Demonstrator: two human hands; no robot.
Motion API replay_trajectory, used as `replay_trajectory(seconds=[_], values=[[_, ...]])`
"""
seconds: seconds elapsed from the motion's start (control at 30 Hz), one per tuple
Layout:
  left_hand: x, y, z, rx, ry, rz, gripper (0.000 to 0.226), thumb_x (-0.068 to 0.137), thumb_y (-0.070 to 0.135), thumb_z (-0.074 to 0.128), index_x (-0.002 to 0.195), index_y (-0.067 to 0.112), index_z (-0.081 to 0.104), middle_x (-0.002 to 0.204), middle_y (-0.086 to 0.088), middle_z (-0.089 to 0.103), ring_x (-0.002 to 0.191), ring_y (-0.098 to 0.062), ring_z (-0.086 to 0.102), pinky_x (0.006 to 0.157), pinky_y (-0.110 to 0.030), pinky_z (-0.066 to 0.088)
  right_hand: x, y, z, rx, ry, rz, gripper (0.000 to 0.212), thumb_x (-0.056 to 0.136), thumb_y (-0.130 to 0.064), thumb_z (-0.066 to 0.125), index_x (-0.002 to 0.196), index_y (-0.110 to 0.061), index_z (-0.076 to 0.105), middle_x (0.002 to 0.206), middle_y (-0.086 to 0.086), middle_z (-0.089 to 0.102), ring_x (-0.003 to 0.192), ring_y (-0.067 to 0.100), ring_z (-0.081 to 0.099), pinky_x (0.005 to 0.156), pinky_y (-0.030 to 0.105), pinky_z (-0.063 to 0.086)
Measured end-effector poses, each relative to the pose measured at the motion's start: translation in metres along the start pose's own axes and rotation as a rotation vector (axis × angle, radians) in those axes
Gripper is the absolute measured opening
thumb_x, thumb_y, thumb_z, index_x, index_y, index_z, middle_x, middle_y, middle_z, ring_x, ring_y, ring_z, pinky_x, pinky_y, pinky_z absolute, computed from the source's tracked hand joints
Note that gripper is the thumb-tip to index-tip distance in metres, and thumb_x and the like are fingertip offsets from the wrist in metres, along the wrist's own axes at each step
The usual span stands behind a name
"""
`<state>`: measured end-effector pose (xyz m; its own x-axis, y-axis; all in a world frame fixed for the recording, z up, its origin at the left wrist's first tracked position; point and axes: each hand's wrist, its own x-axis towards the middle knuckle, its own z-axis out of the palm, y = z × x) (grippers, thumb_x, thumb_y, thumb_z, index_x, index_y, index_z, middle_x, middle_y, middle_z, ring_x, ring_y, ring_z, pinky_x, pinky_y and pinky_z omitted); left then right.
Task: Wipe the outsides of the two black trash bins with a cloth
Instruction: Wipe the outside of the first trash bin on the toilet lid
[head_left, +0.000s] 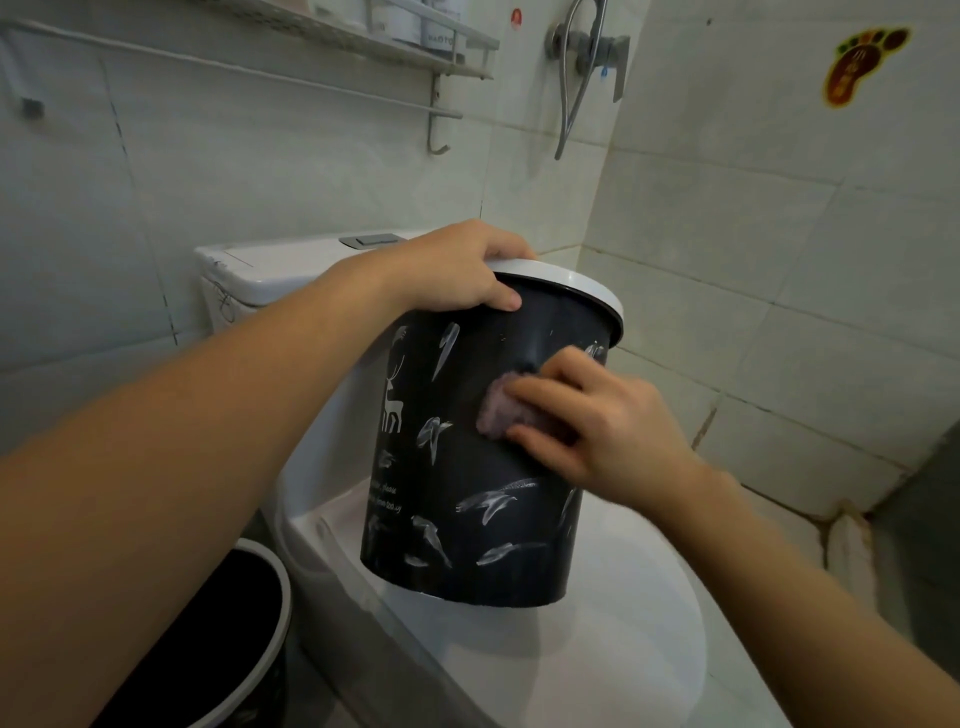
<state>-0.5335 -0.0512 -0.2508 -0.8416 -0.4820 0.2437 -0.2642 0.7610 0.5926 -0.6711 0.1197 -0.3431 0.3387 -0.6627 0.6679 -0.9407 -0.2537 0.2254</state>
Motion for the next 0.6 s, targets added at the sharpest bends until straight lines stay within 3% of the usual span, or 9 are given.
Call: replay_trajectory(seconds=[0.1, 0.2, 0.3, 0.5, 0.6], values=[[0.001, 0.002, 0.000, -0.002, -0.009, 0.005, 0.028, 0.089, 0.012, 0.070, 0.106, 0.034, 0.067, 0.096, 0.009, 0.069, 0.092, -0.010, 0.063, 0.083, -0.028, 0.047, 0.021, 0.012, -0.005, -0.037, 0.101, 0.141, 0.036, 0.091, -0.042, 0.061, 0.116, -0.019, 0.070, 0.098, 0.006, 0.060, 0.070, 0.025, 0.059, 0.050, 0.037, 0.051], [0.002, 0.004, 0.000, 0.017, -0.024, 0.012, 0.028, 0.090, 0.012, 0.068, 0.113, 0.028, 0.068, 0.103, 0.003, 0.070, 0.094, -0.011, 0.062, 0.085, -0.029, 0.047, 0.036, 0.017, -0.004, -0.056, 0.122, 0.204, 0.039, 0.090, -0.045, 0.058, 0.117, -0.020, 0.070, 0.097, 0.005, 0.060, 0.071, 0.024, 0.057, 0.052, 0.036, 0.050], [0.003, 0.005, 0.000, 0.022, -0.033, -0.014, 0.028, 0.092, 0.010, 0.065, 0.118, 0.021, 0.068, 0.109, -0.005, 0.071, 0.097, -0.015, 0.063, 0.091, -0.031, 0.048, 0.031, 0.009, -0.002, -0.050, 0.105, 0.178, 0.038, 0.090, -0.045, 0.059, 0.115, -0.020, 0.071, 0.097, 0.005, 0.060, 0.069, 0.024, 0.057, 0.051, 0.034, 0.049], [0.003, 0.004, -0.001, 0.041, -0.028, -0.032, 0.026, 0.093, 0.012, 0.063, 0.118, 0.020, 0.067, 0.110, -0.003, 0.070, 0.105, -0.020, 0.065, 0.096, -0.036, 0.050, -0.002, -0.005, 0.002, -0.007, -0.050, -0.041, 0.035, 0.092, -0.042, 0.061, 0.117, -0.019, 0.070, 0.100, 0.005, 0.059, 0.070, 0.017, 0.055, 0.050, 0.028, 0.045], [0.005, 0.003, 0.000, 0.023, -0.024, -0.028, 0.026, 0.092, 0.011, 0.065, 0.116, 0.021, 0.068, 0.108, -0.003, 0.071, 0.105, -0.021, 0.066, 0.098, -0.039, 0.050, 0.005, 0.006, 0.000, -0.041, 0.061, 0.102, 0.034, 0.093, -0.043, 0.060, 0.116, -0.020, 0.070, 0.099, 0.004, 0.060, 0.072, 0.024, 0.060, 0.052, 0.035, 0.051]])
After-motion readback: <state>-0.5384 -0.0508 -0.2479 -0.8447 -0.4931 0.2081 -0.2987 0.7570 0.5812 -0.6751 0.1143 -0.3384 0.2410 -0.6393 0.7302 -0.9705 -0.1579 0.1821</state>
